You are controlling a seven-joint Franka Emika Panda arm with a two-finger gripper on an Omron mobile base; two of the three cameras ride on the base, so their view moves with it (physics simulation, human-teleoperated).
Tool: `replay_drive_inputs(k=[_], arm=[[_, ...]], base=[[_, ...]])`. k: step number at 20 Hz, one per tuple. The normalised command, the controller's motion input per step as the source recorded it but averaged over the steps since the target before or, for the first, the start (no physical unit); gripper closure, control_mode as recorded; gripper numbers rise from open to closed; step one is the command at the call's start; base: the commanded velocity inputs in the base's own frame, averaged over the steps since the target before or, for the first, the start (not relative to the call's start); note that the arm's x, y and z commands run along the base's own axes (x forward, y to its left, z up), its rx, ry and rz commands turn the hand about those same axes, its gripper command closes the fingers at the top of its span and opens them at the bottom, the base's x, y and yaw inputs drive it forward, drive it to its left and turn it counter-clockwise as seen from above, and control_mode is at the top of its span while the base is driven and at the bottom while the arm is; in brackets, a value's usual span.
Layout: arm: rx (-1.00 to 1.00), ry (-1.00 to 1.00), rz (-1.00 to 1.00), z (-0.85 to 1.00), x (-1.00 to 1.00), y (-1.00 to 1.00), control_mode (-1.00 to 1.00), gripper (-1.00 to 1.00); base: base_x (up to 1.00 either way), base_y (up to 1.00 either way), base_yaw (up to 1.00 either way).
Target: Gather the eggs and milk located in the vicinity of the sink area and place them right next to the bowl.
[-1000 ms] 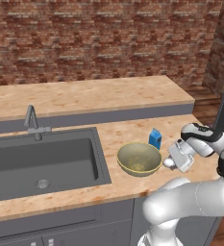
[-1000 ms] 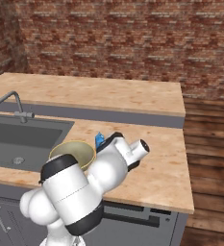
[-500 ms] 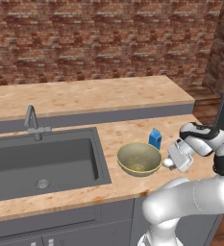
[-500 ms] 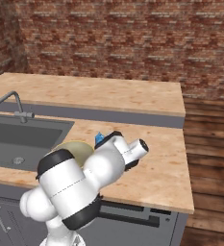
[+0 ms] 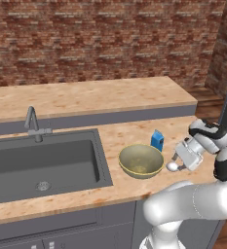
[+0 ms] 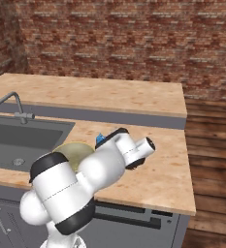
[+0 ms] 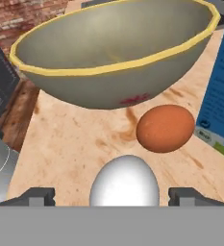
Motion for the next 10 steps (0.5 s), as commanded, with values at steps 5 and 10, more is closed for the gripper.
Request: replay_drive_inputs(k=[5,10], arm=[[0.00,-0.05,0.00,0.46,-0.01,0.03,-1.00,-1.00],[0.00,-0.04,0.00,0.68,0.00,0.00,-1.00,-1.00]], base=[[0.00,0.00,0.00],[0.00,0.00,0.00]])
